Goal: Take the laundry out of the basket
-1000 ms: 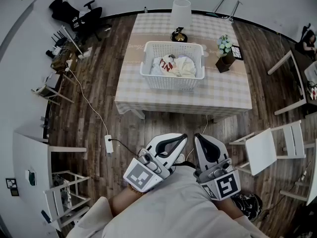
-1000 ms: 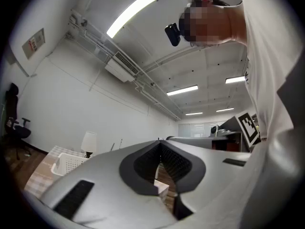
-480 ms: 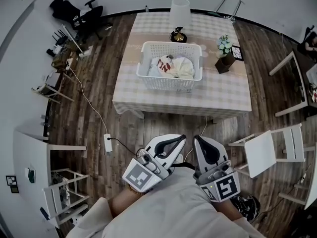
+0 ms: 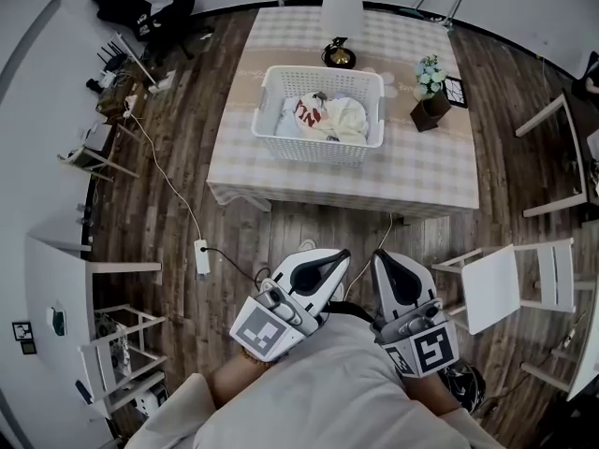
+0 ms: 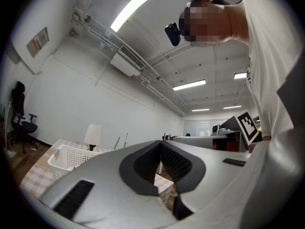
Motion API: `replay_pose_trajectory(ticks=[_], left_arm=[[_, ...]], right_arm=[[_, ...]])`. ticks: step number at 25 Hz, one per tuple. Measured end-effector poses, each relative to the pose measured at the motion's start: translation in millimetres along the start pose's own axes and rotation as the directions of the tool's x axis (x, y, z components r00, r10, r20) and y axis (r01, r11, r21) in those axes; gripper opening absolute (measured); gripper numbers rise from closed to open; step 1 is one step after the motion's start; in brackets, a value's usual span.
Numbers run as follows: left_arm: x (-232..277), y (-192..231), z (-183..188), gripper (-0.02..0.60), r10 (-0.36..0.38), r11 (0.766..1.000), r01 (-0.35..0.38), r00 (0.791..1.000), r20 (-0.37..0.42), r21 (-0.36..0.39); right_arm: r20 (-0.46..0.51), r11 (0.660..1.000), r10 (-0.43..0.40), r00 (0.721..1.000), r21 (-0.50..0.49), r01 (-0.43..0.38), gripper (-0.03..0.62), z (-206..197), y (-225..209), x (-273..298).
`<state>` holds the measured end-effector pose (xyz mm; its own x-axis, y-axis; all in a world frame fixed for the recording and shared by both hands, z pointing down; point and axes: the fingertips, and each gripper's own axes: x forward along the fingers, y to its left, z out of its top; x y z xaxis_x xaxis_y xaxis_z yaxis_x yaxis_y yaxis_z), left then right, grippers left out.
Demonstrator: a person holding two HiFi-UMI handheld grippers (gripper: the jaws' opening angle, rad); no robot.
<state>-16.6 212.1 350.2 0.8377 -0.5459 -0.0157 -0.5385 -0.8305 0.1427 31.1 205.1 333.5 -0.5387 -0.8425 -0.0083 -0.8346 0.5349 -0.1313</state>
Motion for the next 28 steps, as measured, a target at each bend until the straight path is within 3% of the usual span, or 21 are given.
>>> replay_pose_trajectory(ticks=[7,17,28], left_arm=[[15,57,-2,0.023,0.012,1.0,-0.012,1.0,0.005,-0.007],[40,177,32,0.023,-0.023,1.0,0.023,0.999,0.042,0.0],[67,240,30,0.023,-0.062,0.998,0.061,0.997,-0.042,-0.006]], right_arm=[[-0.028,1.0,0.016,0.999,0.0,-0.016,0.015,-10,-11,57],[-0.028,0.999,-0.009,1.0,-0.036,0.008,0.015,10,-36,180],[-0.05,0.994,-0.054,0.997,-0.095,0.049,0.015,8,-74,239]])
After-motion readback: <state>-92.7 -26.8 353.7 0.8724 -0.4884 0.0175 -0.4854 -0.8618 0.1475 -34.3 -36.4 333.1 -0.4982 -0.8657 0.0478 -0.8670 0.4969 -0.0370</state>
